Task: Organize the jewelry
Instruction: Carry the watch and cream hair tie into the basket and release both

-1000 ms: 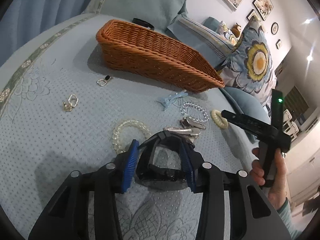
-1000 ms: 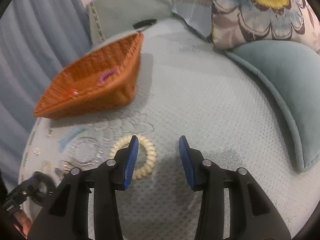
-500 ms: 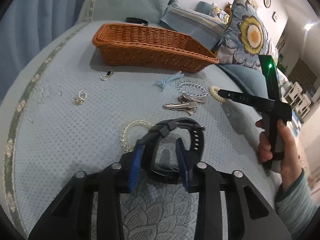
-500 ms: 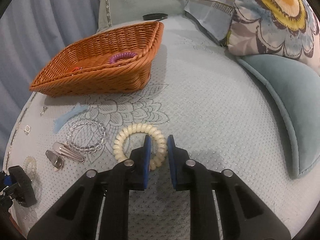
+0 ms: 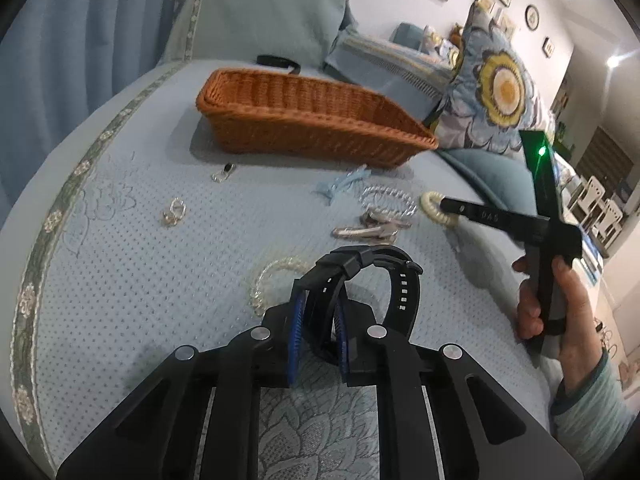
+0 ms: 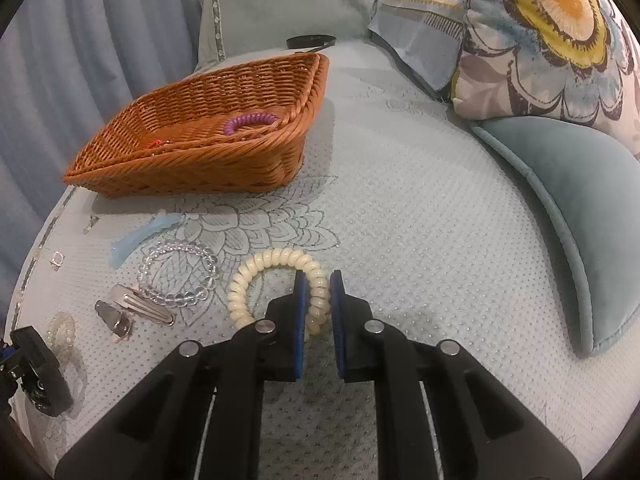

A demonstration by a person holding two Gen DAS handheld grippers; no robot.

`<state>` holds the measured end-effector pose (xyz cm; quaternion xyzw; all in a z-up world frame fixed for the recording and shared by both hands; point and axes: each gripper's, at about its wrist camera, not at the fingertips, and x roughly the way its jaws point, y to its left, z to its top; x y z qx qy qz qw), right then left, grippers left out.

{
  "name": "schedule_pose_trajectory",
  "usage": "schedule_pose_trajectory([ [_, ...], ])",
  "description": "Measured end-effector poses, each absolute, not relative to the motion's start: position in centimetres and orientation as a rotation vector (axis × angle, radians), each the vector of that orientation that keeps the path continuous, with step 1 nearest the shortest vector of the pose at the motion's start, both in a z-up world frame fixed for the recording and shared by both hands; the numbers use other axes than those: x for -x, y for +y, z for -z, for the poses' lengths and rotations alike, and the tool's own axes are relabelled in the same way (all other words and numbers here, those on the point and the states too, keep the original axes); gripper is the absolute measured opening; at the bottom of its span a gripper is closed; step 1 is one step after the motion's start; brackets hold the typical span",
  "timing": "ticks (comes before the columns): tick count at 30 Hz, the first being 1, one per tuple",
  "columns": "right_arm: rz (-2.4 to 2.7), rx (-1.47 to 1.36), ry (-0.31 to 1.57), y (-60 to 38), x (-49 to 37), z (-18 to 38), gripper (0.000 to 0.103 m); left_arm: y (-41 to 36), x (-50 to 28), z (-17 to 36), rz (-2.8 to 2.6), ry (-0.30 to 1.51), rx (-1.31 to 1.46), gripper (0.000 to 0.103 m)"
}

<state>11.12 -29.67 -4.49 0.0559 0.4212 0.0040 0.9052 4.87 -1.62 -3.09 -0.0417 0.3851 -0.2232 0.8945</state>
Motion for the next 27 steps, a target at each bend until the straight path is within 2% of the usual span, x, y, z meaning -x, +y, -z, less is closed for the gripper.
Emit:
schedule_pose_trajectory([
  [15,-0.087,-0.158,0.773,-28.8,-9.3,2.0,0.009,-1.0,-4.3,2.0,0.458,0.66,0.18,0.012],
  [27,-0.134,-0.183,0.659,-27.0,-9.3,-3.8,0.009,0.1,-8.0,-1.5,0.408,0.614,0.245,0.012],
])
